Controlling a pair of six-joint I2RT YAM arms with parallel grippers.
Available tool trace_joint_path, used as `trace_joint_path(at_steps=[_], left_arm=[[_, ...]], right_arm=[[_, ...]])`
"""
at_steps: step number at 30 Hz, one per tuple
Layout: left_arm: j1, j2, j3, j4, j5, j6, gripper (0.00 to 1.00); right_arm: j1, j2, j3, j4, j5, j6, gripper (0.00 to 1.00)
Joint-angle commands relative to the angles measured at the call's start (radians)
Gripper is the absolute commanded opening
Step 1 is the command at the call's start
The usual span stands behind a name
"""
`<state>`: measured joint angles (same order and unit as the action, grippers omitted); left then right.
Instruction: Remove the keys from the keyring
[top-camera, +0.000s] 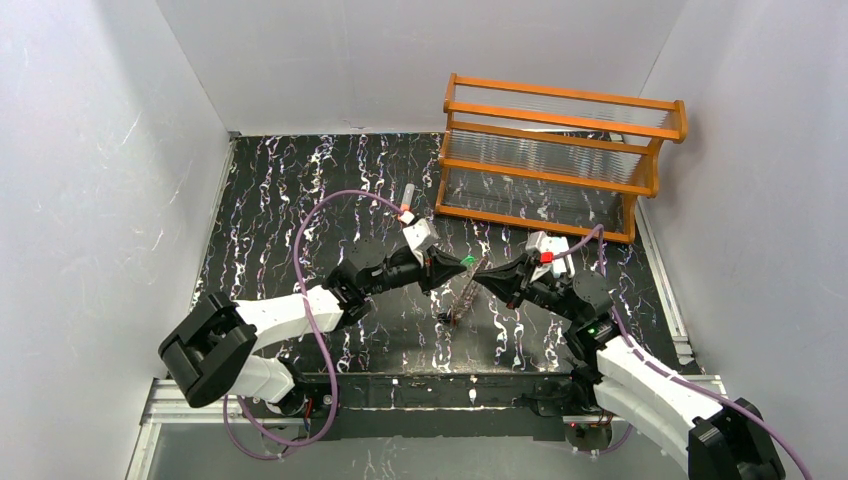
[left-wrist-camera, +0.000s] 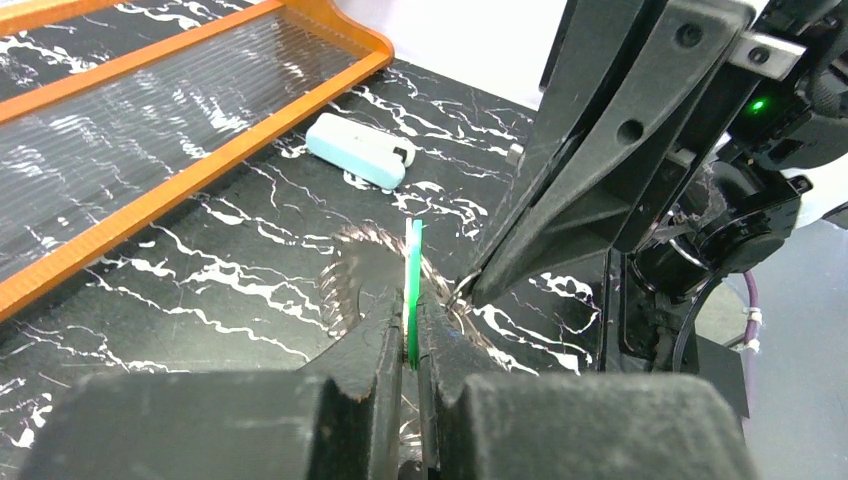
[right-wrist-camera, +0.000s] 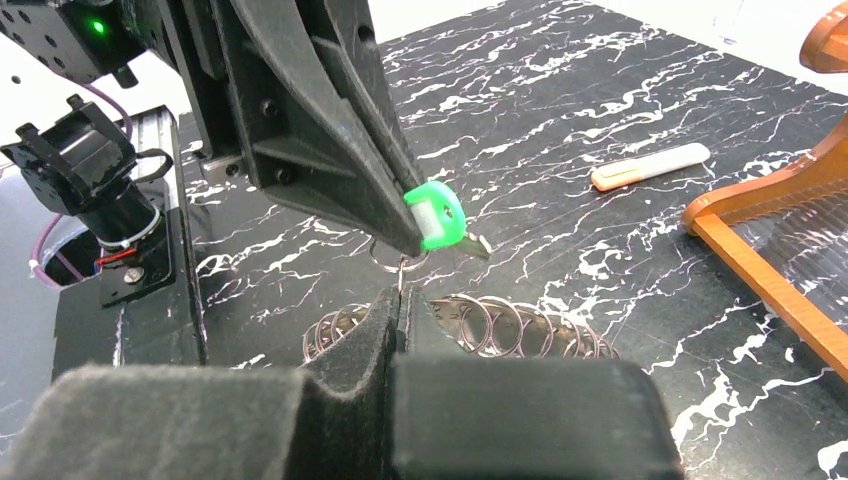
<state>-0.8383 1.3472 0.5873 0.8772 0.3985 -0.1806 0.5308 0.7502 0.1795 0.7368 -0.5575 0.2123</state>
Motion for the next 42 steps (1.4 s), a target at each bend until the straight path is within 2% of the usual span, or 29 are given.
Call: trace_joint_path(at_steps=[1, 9, 12, 18, 23, 31, 36, 42], left_arm=[[-0.005, -0.031, -0.023, 0.000, -0.058, 0.023, 0.00], [-0.024, -0.048, -0.037, 0.000, -0.123, 0.015, 0.00], [-0.024, -0.063, -0.032, 0.002, -0.177, -0.022, 0.00], [-0.029, -0.087, 0.013, 0.000, -0.251, -0.145, 0.00], [-0.089, -0.075, 0.026, 0.002, -0.319, -0.177, 0.00], [-0.123, -0.066, 0.023, 0.025, -0.431, -0.195, 0.00], [-0.126, -0.055, 0.039, 0.033, -0.359, -0.234, 0.00], [-0.128, -0.049, 0.029, 0.062, -0.268, -0.338, 0.00]], right_arm=[[-0.009, -0.031, 0.000, 0.111, 0.049, 0.022, 0.01], [-0.012, -0.039, -0.002, 0.107, 0.056, 0.027, 0.01], [-0.014, -0.035, -0.006, 0.111, 0.040, 0.035, 0.01], [-0.013, 0.018, 0.055, 0.008, -0.054, -0.022, 0.01], [-0.014, 0.048, 0.084, -0.025, -0.071, -0.033, 0.01], [-0.013, 0.068, 0.115, -0.046, -0.076, -0.011, 0.01], [-0.012, 0.056, 0.111, -0.061, -0.043, -0.020, 0.01], [-0.013, 0.062, 0.071, 0.026, -0.037, -0.006, 0.01]])
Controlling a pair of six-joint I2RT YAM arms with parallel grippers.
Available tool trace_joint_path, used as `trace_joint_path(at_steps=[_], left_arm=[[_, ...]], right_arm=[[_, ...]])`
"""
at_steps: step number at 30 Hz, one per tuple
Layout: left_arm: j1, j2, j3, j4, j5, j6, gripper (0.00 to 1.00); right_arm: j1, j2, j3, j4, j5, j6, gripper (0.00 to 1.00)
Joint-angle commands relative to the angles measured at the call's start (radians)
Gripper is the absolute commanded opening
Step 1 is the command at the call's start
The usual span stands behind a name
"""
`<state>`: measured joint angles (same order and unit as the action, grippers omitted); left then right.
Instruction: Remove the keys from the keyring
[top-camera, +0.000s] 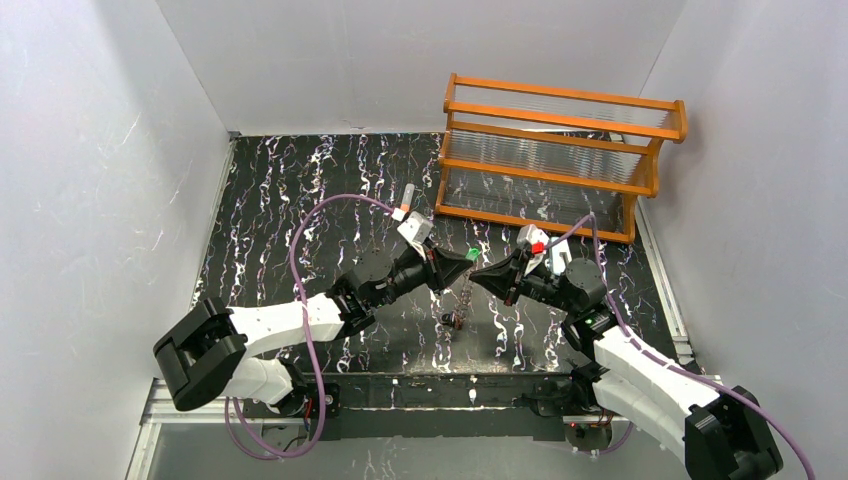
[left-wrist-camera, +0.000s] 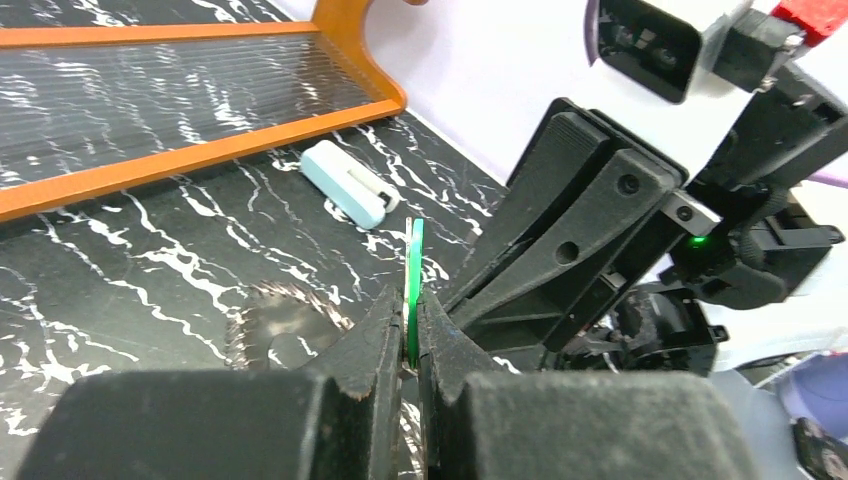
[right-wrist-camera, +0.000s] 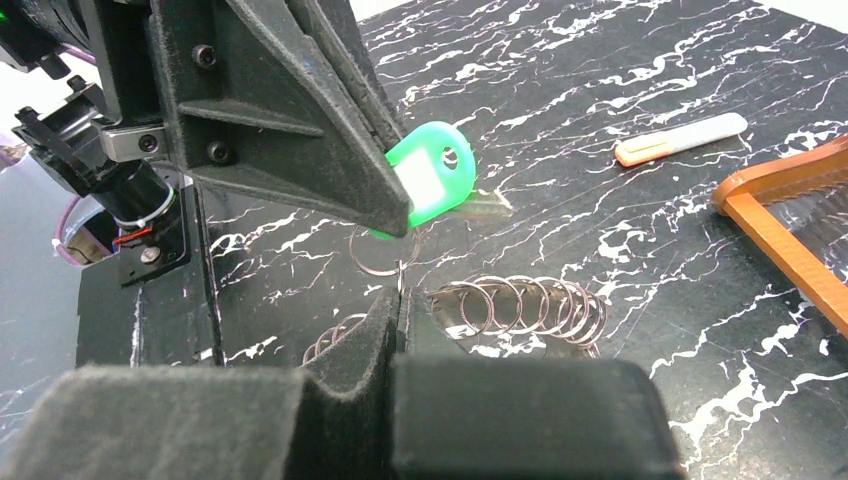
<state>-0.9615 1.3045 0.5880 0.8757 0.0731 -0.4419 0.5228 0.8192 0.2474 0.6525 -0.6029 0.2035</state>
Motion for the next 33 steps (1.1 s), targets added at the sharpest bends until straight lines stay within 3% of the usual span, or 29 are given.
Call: trace_joint_path(at_steps=[1, 11, 18, 26, 33], left_arm=[[-0.004, -0.007, 0.026, 0.067, 0.070, -0.093, 0.00], [-0.003, -0.037, -0.016, 0.069, 0.070, -0.145, 0.00], [-0.003, -0.060, -0.030, 0.060, 0.075, -0.157, 0.00], [-0.002, -0.159, -0.039, -0.099, -0.047, -0.060, 0.00], [-0.002, -0.161, -0.008, -0.108, 0.066, -0.042, 0.00]], right_arm=[[-0.005, -0.003, -0.004, 0.126, 0.007, 0.007, 0.01], [-0.009, 0.045, -0.041, 0.277, -0.029, 0.051, 0.01], [-0.021, 0.036, -0.049, 0.295, -0.018, 0.049, 0.01], [-0.035, -0.001, -0.072, 0.281, -0.024, 0.054, 0.01], [-0.043, -0.004, -0.065, 0.262, -0.031, 0.054, 0.01]])
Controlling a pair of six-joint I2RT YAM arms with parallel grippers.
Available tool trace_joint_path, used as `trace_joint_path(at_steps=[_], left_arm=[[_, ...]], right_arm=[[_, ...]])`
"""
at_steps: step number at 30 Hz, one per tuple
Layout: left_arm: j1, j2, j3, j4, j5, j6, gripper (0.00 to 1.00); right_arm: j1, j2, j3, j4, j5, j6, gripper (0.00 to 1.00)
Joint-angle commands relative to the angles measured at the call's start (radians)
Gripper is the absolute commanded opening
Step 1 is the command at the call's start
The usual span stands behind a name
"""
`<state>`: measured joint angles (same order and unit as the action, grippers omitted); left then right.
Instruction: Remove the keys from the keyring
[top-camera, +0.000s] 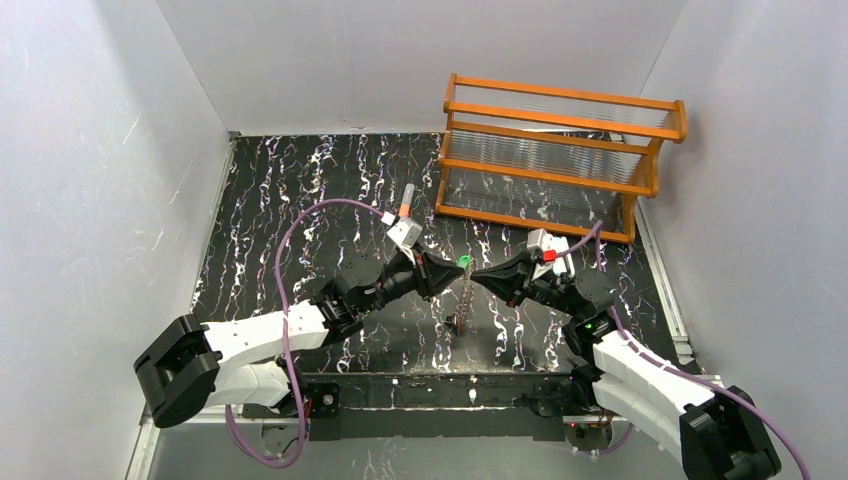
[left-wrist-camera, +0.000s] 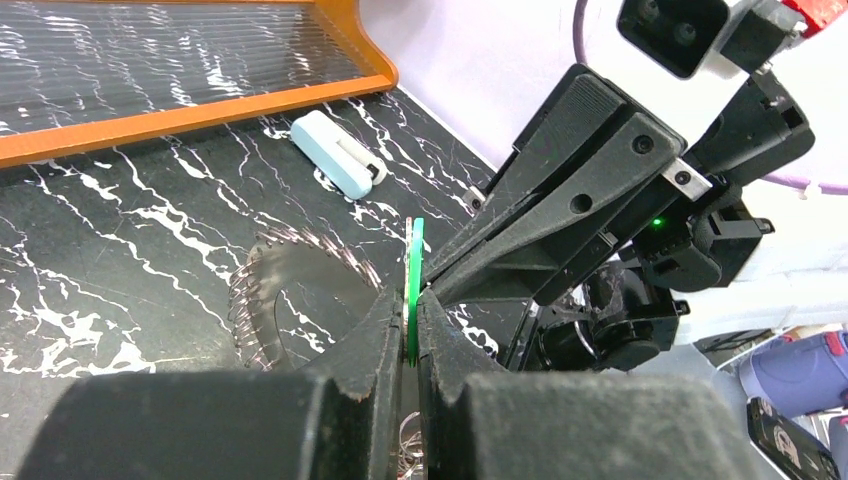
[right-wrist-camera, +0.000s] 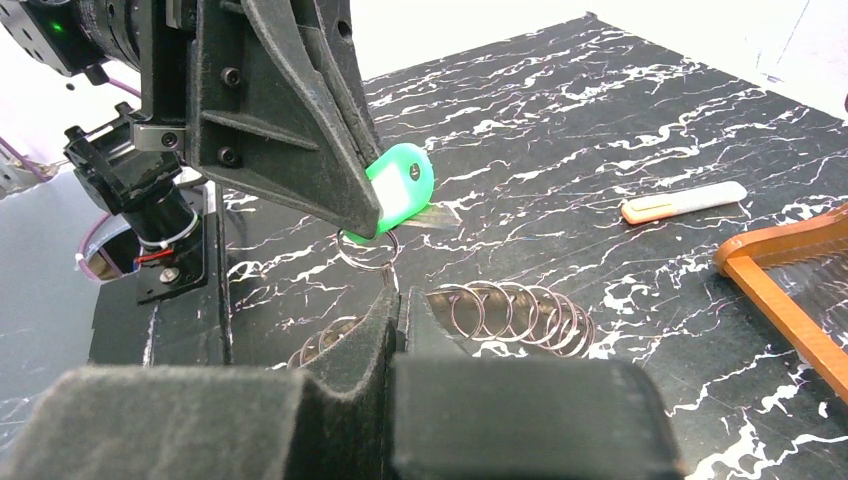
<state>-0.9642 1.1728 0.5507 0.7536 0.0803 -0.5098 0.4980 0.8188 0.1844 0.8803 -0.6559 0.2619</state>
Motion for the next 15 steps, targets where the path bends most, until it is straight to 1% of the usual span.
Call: trace_joint_path(at_steps=[1, 3, 5, 10, 15], left_arm=[[0.001, -0.023, 0.033, 0.018, 0.074, 0.024, 0.00], [0.001, -0.012, 0.041, 0.025, 0.103, 0.021, 0.00], [0.001, -0.008, 0.037, 0.029, 0.098, 0.023, 0.00], [0.001, -0.015, 0.000, 0.025, -0.035, 0.069, 0.00], [-0.008, 0.035, 0.019, 0.023, -0.125, 0.103, 0.00]], right_arm=[[-0.018, 0.002, 0.004, 0.030, 0.014, -0.006, 0.01], [-0.018, 0.012, 0.008, 0.031, 0.000, -0.003, 0.01], [-0.017, 0.013, 0.014, 0.030, -0.013, 0.002, 0.01], [-0.018, 0.006, 0.046, -0.034, -0.040, 0.004, 0.01], [-0.018, 0.017, 0.077, -0.087, -0.059, 0.027, 0.01]])
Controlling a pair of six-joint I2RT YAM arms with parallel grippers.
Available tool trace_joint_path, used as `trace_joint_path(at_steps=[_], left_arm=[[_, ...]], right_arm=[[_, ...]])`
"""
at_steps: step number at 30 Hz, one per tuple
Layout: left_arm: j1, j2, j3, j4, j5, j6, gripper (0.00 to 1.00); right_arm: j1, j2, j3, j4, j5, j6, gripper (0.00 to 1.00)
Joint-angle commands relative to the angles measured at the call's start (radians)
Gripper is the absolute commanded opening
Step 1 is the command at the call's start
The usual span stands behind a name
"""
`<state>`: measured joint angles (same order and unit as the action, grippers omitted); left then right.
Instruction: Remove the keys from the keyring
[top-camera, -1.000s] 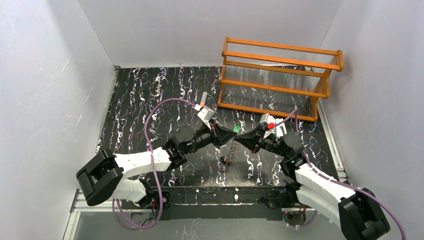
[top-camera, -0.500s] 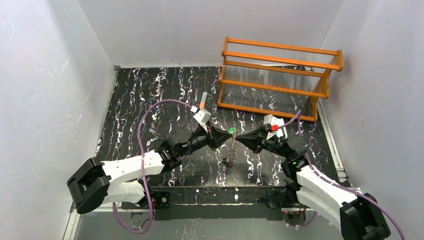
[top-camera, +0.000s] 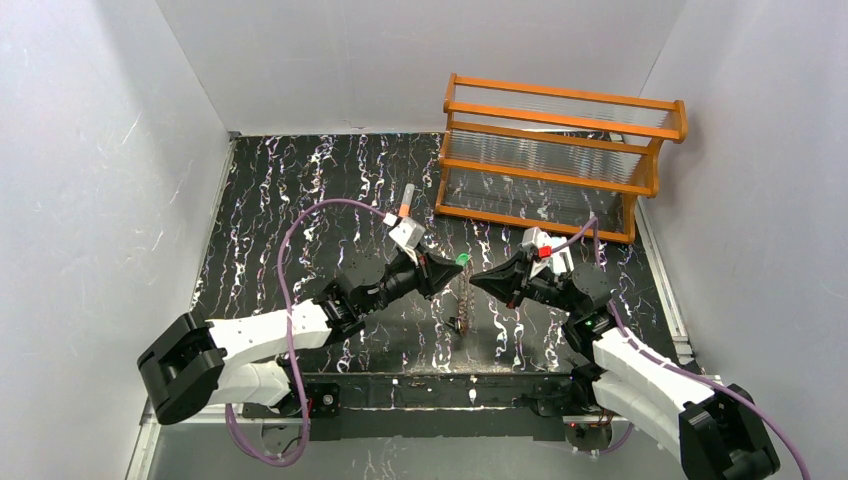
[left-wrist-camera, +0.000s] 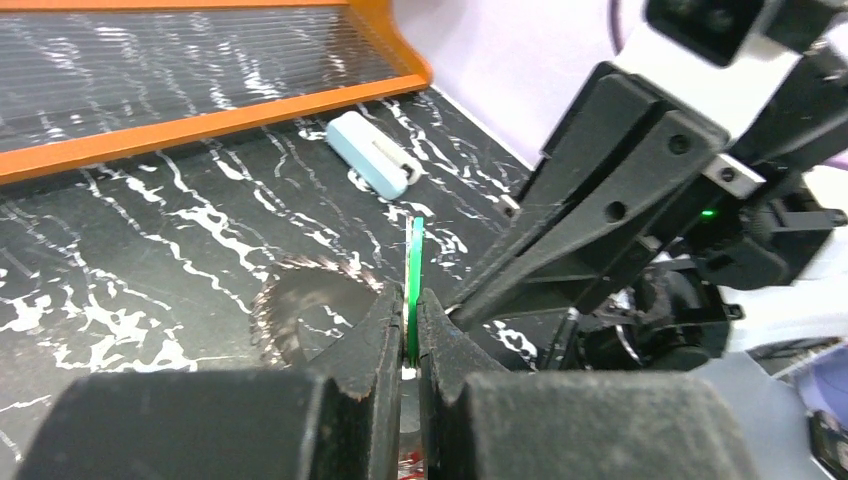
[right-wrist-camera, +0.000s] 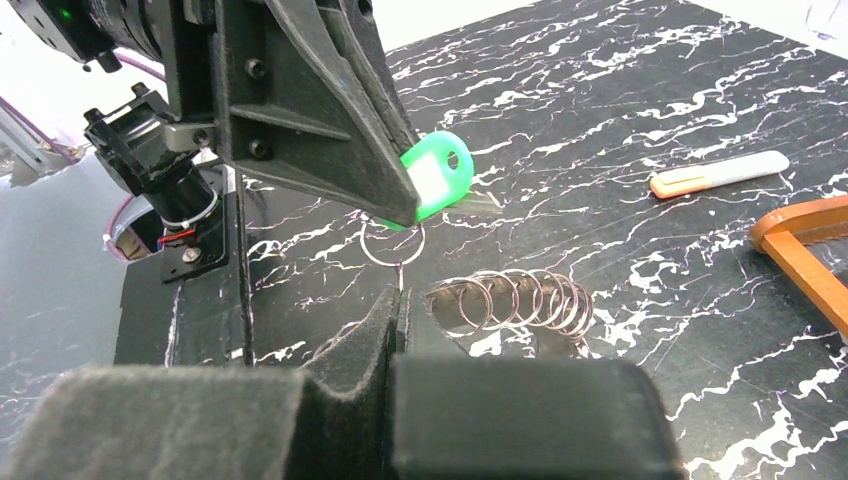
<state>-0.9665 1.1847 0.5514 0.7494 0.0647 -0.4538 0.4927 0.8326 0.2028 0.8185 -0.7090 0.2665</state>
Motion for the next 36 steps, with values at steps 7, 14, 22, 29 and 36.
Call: trace_joint_path(at_steps=[7, 14, 22, 29, 36], left_arm=[[-0.031, 0.093, 0.051, 0.076, -0.172, 0.028, 0.00], [-0.065, 0.133, 0.077, 0.141, -0.218, -0.004, 0.00], [-0.097, 0.178, 0.083, 0.156, -0.272, 0.030, 0.00], [-0.115, 0.205, 0.078, 0.156, -0.315, 0.086, 0.00], [-0.127, 0.199, 0.056, 0.155, -0.360, 0.131, 0.00]], right_arm=[[-0.012, 0.017, 0.089, -0.074, 0.001, 0.049, 0.01], [-0.011, 0.051, 0.094, -0.063, 0.019, 0.076, 0.01], [-0.010, 0.042, 0.114, -0.075, 0.060, 0.132, 0.01], [-0.010, 0.032, 0.144, -0.147, 0.113, 0.167, 0.01], [-0.011, 0.014, 0.161, -0.209, 0.183, 0.187, 0.01]])
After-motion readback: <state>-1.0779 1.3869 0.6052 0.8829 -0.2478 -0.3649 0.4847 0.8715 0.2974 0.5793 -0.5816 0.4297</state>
